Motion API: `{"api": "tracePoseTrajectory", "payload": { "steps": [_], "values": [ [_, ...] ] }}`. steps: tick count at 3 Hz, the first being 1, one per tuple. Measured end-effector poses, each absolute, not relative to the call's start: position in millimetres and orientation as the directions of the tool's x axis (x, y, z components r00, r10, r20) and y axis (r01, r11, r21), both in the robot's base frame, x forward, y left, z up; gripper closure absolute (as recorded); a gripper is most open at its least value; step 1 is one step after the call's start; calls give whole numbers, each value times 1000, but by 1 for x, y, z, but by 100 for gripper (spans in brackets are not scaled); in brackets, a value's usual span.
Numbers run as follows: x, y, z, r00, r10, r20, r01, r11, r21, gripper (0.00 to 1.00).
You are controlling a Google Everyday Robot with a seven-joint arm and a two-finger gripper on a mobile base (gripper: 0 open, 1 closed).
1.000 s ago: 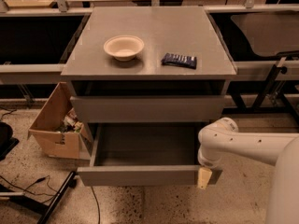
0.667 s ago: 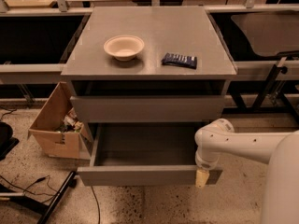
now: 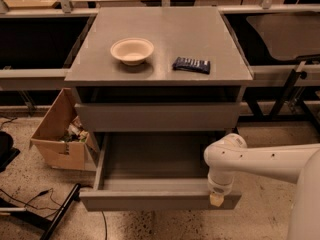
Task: Open middle drawer
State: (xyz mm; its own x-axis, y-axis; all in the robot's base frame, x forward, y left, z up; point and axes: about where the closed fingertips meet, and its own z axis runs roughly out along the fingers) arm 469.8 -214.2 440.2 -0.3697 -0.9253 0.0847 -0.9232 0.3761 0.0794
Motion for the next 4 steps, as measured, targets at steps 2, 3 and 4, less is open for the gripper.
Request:
{"api": "tracePoseTrajectory", "payload": {
  "steps": [2,3,4],
  "values": [
    [432,-222,451,-391,-911,131,-906,406,117,100],
    [429,-223,450,-393,-909,136,-904,409,121,100],
    [408,-228,454,-411,-898,157,-892,432,137,100]
  ]
}}
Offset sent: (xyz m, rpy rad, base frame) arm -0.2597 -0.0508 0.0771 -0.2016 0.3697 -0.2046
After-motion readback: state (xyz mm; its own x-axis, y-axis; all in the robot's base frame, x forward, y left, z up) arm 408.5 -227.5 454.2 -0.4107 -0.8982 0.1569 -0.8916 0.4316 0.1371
